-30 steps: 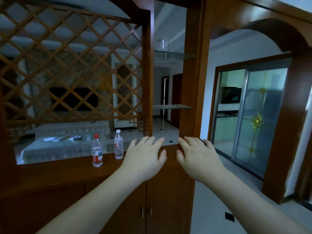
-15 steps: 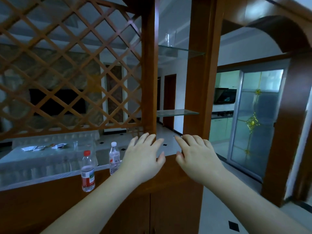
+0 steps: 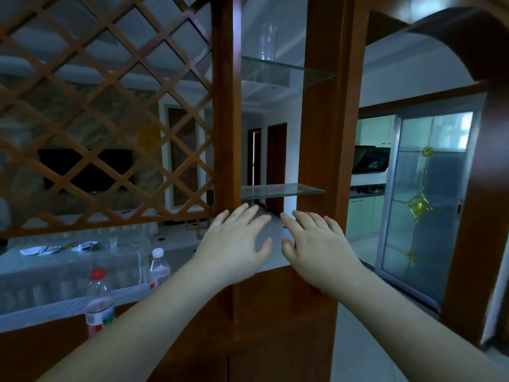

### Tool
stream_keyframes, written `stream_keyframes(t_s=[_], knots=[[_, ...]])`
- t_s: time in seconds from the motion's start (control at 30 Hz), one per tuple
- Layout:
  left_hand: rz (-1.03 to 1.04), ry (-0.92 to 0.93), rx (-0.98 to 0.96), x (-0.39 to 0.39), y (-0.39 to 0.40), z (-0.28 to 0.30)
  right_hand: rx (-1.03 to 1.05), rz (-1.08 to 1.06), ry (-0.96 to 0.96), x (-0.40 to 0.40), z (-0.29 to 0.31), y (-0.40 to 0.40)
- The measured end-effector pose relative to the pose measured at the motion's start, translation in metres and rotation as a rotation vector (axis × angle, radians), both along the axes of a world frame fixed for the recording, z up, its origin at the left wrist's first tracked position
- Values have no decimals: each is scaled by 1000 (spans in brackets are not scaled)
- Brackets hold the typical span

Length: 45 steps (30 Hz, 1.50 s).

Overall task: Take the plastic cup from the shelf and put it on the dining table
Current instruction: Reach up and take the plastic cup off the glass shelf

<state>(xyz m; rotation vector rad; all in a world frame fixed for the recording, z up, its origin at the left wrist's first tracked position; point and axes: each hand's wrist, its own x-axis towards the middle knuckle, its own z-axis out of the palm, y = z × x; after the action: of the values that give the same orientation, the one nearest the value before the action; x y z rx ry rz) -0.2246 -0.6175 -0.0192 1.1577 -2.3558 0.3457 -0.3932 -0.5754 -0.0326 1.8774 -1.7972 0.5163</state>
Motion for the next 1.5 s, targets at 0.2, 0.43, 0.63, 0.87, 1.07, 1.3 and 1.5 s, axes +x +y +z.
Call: stream_keyframes(t_s=[0.2,0.43,0.63,0.87,1.07,1.3,1.5], knots=[[39,-26,8,-50,-54,32,7,51,12,-59,32,-59],[-4,17,-84,-95,-104,76,-80,115,91,-108,79,-122],[67,-62,-152,-101,-137,116,-85,180,30,-125,119,-165],[49,-77,-53,-85,-168,169,71,305,-127,-109,174,-203],[7,3,-120,-60,-186,220,-138,393,-157,-84,223,-224],[-75,199,-293,-43,-211,267,-420,445,-206,-69,286,-234],[-134,395,-363,-41,-237,293,-512,481,-361,-73,330,-252]])
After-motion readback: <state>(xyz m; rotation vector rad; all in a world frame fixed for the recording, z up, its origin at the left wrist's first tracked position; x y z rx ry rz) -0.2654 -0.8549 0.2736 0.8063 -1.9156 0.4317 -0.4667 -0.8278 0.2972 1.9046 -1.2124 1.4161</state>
